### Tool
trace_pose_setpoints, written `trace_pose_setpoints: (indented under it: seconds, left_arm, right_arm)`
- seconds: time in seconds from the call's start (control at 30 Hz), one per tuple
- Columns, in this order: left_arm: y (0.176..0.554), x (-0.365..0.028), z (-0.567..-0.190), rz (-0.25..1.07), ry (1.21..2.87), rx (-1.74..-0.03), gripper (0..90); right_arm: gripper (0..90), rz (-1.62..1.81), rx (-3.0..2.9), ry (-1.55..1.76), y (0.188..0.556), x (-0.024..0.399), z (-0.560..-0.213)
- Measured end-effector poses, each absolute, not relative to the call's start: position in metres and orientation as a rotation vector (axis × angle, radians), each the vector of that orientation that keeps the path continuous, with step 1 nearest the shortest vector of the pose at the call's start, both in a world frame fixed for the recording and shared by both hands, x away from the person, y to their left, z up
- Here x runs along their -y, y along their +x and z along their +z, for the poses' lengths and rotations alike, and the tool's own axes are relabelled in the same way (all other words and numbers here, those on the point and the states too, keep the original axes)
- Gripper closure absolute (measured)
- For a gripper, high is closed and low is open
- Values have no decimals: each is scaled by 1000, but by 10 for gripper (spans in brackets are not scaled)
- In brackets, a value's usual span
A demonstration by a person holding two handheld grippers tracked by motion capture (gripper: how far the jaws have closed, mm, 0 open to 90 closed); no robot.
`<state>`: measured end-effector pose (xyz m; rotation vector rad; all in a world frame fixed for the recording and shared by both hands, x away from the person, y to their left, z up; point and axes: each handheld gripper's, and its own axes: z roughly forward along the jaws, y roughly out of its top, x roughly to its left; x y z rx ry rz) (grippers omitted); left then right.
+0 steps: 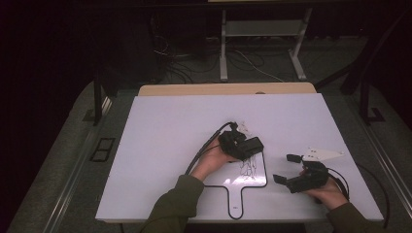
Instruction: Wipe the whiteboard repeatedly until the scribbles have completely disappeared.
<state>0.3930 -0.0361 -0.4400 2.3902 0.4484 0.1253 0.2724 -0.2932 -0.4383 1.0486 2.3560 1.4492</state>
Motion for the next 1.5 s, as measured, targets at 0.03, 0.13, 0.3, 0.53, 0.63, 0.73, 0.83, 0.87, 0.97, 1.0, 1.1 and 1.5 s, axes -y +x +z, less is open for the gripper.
trace_pose_setpoints:
  seconds: [0.03, 0.13, 0.3, 0.53, 0.63, 0.73, 0.83, 0.87, 0.97, 1.0, 1.1, 1.5]
  left_arm:
    - [394, 36, -440, 133, 2397, -428, 397]
    - [392, 37, -440, 127, 2396, -446, 397]
    - [391, 37, -440, 125, 2396, -443, 397]
    - [387, 37, -440, 125, 2394, -431, 396]
    - [387, 37, -439, 125, 2404, -416, 397]
    - [385, 37, -440, 122, 2398, -421, 397]
    - [384, 37, -439, 133, 2410, -391, 397]
    - [383, 37, -439, 127, 2406, -396, 397]
    - [381, 38, -440, 125, 2400, -401, 396]
    - [380, 38, -439, 128, 2404, -395, 397]
    - [378, 38, -439, 129, 2412, -383, 397]
    - [367, 37, -439, 123, 2414, -361, 397]
  right_arm:
    - [0, 1448, -2358, 1048, 272, 293, -438]
    - [0, 1448, -2358, 1045, 273, 293, -438]
    - [0, 1448, -2359, 1046, 272, 293, -438]
    - [0, 1447, -2360, 1043, 272, 293, -438]
    - [0, 1446, -2360, 1043, 272, 293, -439]
    - [0, 1446, -2359, 1043, 272, 293, -439]
    - [0, 1445, -2360, 1042, 272, 293, -439]
    - [0, 1445, -2360, 1042, 272, 293, -439]
    - [0, 1446, -2359, 1043, 272, 293, -439]
    - [0, 1446, -2359, 1042, 272, 293, -439]
    - [0, 1446, -2359, 1042, 272, 293, -439]
    - [0, 1445, -2358, 1042, 272, 293, -439]
